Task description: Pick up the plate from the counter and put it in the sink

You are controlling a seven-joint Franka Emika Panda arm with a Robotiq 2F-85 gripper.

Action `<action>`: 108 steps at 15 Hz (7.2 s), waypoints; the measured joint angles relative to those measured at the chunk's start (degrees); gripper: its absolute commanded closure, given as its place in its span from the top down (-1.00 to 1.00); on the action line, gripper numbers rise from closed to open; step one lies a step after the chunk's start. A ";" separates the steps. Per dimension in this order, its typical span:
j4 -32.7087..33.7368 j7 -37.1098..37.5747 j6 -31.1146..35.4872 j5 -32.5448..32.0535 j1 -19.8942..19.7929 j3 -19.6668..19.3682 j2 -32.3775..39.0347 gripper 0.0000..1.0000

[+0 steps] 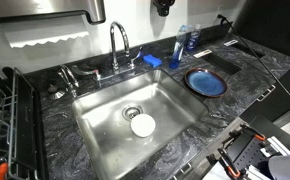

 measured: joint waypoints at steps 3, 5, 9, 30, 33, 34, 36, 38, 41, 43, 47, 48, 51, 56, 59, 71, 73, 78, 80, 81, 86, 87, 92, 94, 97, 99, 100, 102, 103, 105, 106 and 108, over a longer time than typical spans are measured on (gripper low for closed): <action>0.00 0.00 0.00 0.00 0.00 0.00 0.00 1.00; 0.00 0.00 0.00 0.00 0.00 0.00 0.00 1.00; 0.00 0.01 0.00 0.00 0.00 0.00 0.00 1.00; -4.22 -5.83 22.21 12.03 0.68 -5.58 26.34 1.00; -4.21 -8.49 24.41 17.84 0.68 -5.70 31.04 1.00; -4.21 -9.58 25.03 19.97 0.68 -5.70 32.57 1.00; -4.19 -12.33 26.08 24.33 0.71 -5.69 35.45 1.00; -4.14 -12.73 26.15 24.88 0.04 -4.72 36.40 1.00; -4.08 -12.55 26.12 24.88 -0.40 -4.02 35.89 1.00; -4.13 -11.90 26.28 25.14 -0.84 -3.06 36.13 1.00; -4.27 -11.11 26.31 30.62 -0.85 -0.50 39.05 1.00; -4.28 -11.11 26.39 31.98 -0.86 0.08 39.97 1.00; -4.27 -11.08 28.38 35.72 -0.88 1.83 42.53 1.00; -4.08 -7.76 36.03 40.16 -1.20 4.74 47.14 1.00; -3.59 -5.87 38.11 42.67 -1.29 5.38 49.82 0.47; -0.65 -9.96 37.96 64.29 -1.28 5.38 54.92 -0.91; -0.40 -9.97 37.89 64.56 -1.24 5.41 55.05 -0.93; -0.06 -11.90 36.45 65.92 -1.08 5.62 54.67 -0.95; -0.19 -13.74 35.49 67.30 -0.71 6.09 54.40 -0.96; -0.38 -14.63 35.10 67.98 -0.39 6.49 54.04 -0.97; -2.74 -18.30 34.57 70.49 -0.14 12.55 49.99 -0.97; -3.59 -19.03 34.60 70.78 -0.05 13.97 49.27 -0.97; -7.14 -21.76 34.54 73.56 1.14 19.45 47.54 -0.97; -7.72 -21.78 34.50 75.13 1.96 20.98 47.40 -0.97; -7.77 -21.77 34.50 77.63 3.30 23.17 47.41 -0.97; -7.50 -21.76 34.49 79.24 4.24 24.48 47.43 -0.97; -7.27 -21.65 34.49 79.51 4.68 25.05 47.47 -0.87; -6.96 -21.54 34.49 79.51 5.20 25.78 47.56 -0.87; -6.93 -21.54 34.49 79.51 5.25 25.94 47.60 -0.87; -6.92 -21.54 34.50 79.51 5.24 25.95 47.72 -0.87; -6.91 -21.54 34.50 79.51 5.24 25.95 47.78 -0.87; -6.88 -21.54 34.50 79.51 5.24 25.95 47.86 -0.97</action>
